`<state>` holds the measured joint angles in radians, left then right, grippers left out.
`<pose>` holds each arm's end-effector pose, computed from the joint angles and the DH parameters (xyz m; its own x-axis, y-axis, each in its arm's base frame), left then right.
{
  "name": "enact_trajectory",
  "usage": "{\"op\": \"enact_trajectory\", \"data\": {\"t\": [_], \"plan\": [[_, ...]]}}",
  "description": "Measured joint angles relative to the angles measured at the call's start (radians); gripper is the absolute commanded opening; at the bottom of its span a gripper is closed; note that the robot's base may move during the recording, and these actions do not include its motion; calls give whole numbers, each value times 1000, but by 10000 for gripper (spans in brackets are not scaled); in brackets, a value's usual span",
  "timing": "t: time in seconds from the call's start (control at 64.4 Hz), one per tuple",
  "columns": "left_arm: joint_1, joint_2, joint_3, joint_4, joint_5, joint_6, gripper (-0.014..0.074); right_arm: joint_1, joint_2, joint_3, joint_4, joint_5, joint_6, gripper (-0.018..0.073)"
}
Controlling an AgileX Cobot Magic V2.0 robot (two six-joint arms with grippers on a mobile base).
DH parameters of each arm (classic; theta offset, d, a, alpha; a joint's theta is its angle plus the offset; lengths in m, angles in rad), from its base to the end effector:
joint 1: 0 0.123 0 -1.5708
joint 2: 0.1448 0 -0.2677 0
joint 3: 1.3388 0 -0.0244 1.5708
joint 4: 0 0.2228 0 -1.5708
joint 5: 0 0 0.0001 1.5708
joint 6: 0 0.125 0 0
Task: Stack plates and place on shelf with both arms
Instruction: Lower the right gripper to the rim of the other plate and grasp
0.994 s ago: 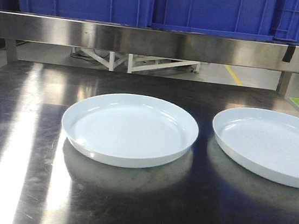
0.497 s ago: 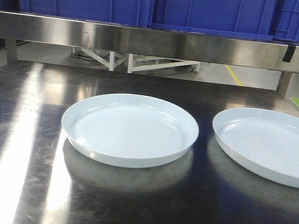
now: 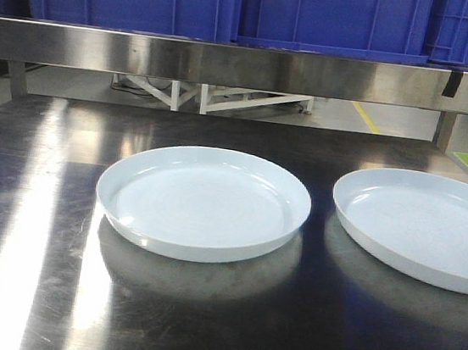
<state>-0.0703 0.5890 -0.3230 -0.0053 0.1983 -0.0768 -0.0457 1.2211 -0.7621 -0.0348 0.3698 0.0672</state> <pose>0.1406 -0.0100 0.2405 -0.3719 -0.0559 -0.9266 0.0409 0.9962 -0.0765 0.2538 -0.0132 0.2424 -0.6723 0.0655 -0.7374 0.0784 0.9968 0.0171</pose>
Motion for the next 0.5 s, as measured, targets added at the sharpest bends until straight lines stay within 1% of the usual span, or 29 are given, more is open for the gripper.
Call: {"op": "enact_trajectory", "data": {"t": [0.109, 0.218, 0.497], "plan": [[0, 0, 0, 0, 0, 0, 85, -26, 102, -66, 0, 54, 0, 359], [0, 0, 0, 0, 0, 0, 85, -32, 172, -107, 0, 89, 0, 359], [0, 0, 0, 0, 0, 0, 85, -32, 267, -121, 0, 113, 0, 359]]}}
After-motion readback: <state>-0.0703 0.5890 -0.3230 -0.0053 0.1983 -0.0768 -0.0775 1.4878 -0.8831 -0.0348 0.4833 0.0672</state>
